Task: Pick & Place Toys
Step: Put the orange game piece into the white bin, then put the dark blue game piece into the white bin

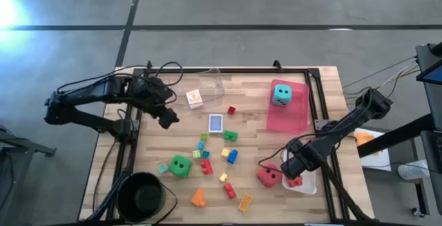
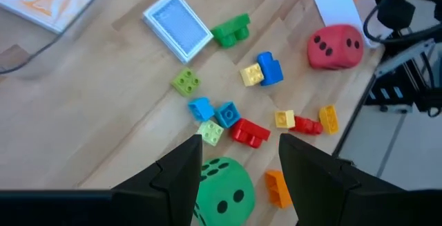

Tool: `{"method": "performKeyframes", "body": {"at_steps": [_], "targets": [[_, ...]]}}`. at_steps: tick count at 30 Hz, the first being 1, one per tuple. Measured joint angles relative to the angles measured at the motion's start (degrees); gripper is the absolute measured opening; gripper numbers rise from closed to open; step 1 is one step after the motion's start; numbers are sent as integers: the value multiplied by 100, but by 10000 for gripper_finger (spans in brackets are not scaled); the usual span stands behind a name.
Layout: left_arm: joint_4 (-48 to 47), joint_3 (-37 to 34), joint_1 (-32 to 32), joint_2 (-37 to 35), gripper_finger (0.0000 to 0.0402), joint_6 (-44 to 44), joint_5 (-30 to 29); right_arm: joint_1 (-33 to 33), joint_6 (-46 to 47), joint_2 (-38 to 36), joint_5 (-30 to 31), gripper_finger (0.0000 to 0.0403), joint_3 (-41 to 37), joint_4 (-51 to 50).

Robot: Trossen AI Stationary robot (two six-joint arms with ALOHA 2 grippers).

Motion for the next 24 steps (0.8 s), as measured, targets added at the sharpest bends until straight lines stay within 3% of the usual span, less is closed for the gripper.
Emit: {"method": "performKeyframes", "body": {"at_steps": [11,16,24], "targets": [[49,0,-489,119,197,19,14,15,-226,2,479,26,559,-35],[68,0,-563,174,197,-10,14,16,-270,2,643,98,832,-59],[108,0,-562,185,197,-112,12,12,-476,18,1509,234,1378,64]]}}
